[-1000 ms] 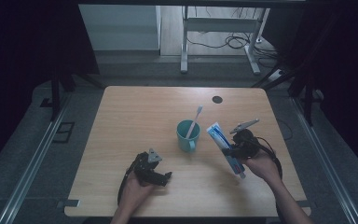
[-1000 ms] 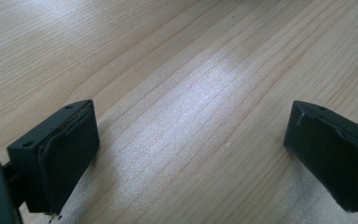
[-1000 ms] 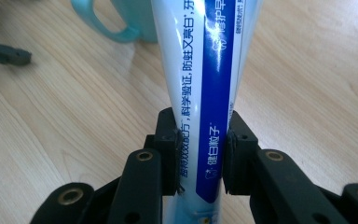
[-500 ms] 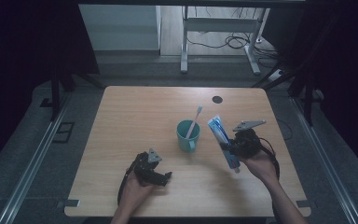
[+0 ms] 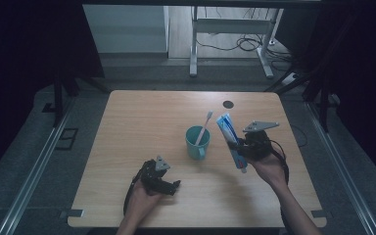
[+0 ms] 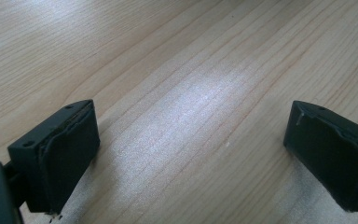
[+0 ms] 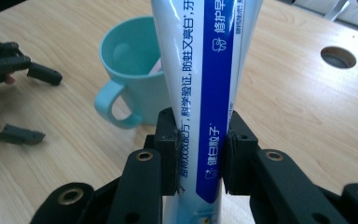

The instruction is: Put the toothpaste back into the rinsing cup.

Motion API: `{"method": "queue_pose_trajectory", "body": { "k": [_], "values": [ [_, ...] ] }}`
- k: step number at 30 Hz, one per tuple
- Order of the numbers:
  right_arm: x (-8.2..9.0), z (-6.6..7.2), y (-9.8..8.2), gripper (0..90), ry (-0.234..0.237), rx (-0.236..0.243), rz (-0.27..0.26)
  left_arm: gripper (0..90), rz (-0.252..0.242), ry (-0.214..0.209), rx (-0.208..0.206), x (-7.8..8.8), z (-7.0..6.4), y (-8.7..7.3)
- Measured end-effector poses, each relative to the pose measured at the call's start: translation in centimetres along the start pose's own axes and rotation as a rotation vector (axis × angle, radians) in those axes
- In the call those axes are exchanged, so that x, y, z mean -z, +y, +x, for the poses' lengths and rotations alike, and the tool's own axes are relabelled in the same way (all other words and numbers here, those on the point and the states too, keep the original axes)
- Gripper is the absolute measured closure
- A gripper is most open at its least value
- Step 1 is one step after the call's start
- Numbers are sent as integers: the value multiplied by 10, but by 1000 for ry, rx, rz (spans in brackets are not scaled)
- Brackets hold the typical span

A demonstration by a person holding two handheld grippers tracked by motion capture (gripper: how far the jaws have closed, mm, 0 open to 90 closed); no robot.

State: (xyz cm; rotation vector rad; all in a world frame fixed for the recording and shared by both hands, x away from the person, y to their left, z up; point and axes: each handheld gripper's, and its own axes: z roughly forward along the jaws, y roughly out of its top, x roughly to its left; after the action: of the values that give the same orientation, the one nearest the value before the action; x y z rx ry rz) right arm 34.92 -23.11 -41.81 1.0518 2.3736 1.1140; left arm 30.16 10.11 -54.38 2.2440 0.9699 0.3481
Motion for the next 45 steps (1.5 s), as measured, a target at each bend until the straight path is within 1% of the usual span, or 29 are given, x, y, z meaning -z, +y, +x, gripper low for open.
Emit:
{"method": "queue_pose_trajectory", "body": {
  "k": [10,18,26,31,39,42,45],
  "values": [
    [-4,4,15,713,25,-12,-42,34,-1,0,0,0,0,0],
    [-5,7,24,715,31,-10,-66,34,-1,-1,0,0,0,0],
    [-8,8,35,715,44,-25,-91,35,-2,0,0,0,0,0],
    [-11,10,44,715,57,-36,-118,34,-2,-1,0,0,0,0],
    [-17,14,58,715,66,-28,-147,34,-1,-1,0,0,0,0],
    [-20,16,64,714,66,-27,-161,36,-2,-2,1,0,0,0],
    [-22,18,68,714,63,-25,-165,36,-2,-1,1,0,0,0]
  ]
}}
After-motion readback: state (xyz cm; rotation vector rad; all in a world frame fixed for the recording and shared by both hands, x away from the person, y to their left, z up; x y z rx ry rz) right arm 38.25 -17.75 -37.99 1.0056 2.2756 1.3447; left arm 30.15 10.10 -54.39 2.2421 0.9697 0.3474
